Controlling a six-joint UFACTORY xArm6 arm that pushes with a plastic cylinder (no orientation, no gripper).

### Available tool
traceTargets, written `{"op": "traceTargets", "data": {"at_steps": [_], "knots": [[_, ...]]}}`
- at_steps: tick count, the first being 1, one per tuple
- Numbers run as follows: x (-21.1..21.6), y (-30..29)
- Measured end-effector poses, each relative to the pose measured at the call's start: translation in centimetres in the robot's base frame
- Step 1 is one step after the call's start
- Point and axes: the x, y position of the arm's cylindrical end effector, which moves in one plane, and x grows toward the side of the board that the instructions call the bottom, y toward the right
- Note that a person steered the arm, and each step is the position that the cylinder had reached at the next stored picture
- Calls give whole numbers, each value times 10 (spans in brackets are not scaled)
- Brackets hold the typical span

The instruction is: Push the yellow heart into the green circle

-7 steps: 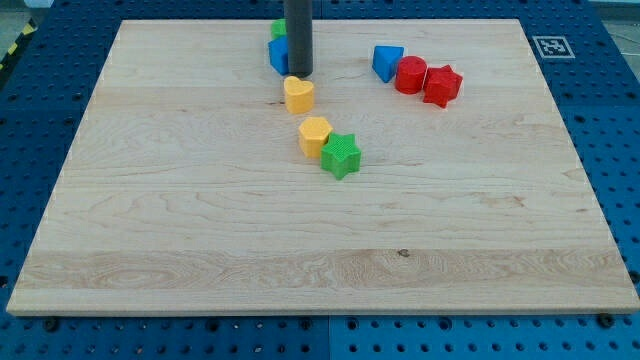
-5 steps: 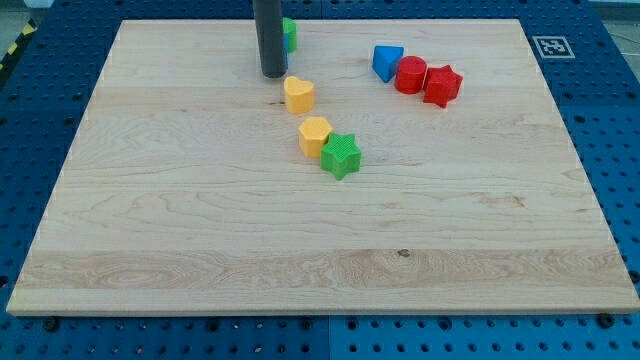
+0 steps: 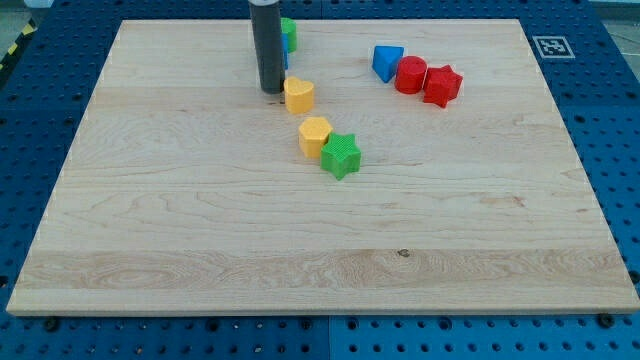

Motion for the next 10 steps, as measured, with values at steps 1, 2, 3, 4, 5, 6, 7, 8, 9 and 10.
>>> {"op": "traceTargets", "data": {"at_steps": [1, 2, 3, 4, 5, 6, 7, 8, 9, 10], "knots": [[38, 18], [41, 47], [34, 51], [25, 40], [8, 38], [2, 37], [12, 38], [26, 19], [26, 5], [13, -5]]}}
